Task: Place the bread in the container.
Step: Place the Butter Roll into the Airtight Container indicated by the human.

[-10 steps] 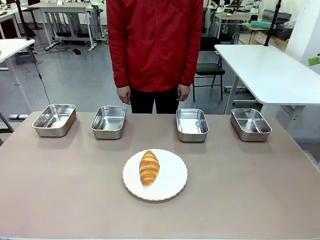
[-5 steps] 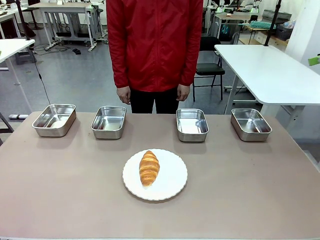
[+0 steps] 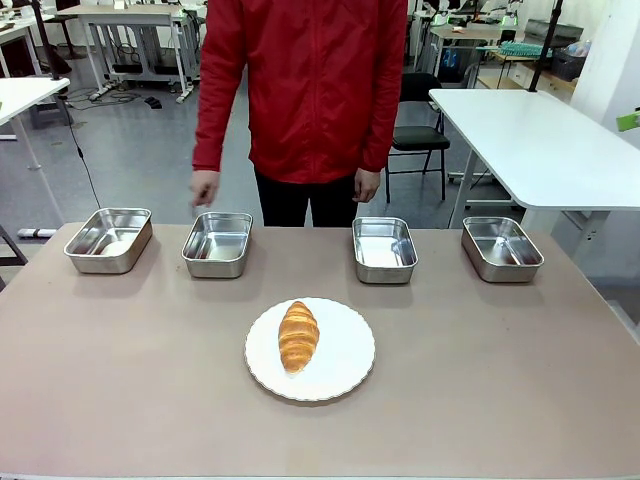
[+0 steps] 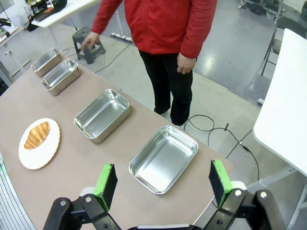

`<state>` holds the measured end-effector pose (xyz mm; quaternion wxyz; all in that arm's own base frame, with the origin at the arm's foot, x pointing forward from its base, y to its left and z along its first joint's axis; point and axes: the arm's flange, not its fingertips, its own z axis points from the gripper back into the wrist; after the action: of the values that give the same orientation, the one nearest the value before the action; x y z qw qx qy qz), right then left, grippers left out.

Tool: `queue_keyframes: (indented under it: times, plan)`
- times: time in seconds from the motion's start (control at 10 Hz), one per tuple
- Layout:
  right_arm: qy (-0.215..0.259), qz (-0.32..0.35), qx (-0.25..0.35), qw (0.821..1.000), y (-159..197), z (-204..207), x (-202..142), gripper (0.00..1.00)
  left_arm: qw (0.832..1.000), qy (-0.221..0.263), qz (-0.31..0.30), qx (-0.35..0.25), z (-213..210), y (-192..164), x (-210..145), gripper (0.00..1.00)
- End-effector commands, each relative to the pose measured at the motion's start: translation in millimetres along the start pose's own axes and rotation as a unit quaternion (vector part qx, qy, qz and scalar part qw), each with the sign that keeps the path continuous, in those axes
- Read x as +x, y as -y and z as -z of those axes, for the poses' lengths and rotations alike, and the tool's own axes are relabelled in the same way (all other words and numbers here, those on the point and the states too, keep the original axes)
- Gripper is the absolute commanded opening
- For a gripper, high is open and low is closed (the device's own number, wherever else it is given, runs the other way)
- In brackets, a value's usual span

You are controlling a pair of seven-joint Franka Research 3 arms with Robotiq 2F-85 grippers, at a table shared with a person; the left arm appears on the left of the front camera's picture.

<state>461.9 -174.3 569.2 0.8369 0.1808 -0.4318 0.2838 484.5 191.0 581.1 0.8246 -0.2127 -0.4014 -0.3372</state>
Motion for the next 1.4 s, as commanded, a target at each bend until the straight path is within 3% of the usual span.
queue_keyframes:
  times: [0.0,1.3]
  plan:
    - [0.002,-0.001,0.001,1.0,-0.7,-0.4,1.0,1.0,1.0,0.005,0.005,-0.005,-0.6,0.4,-0.7,1.0]
    - [0.002,-0.001,0.001,1.0,-0.7,-0.4,1.0,1.0,1.0,0.005,0.005,-0.005,-0.6,0.4,-0.7,1.0]
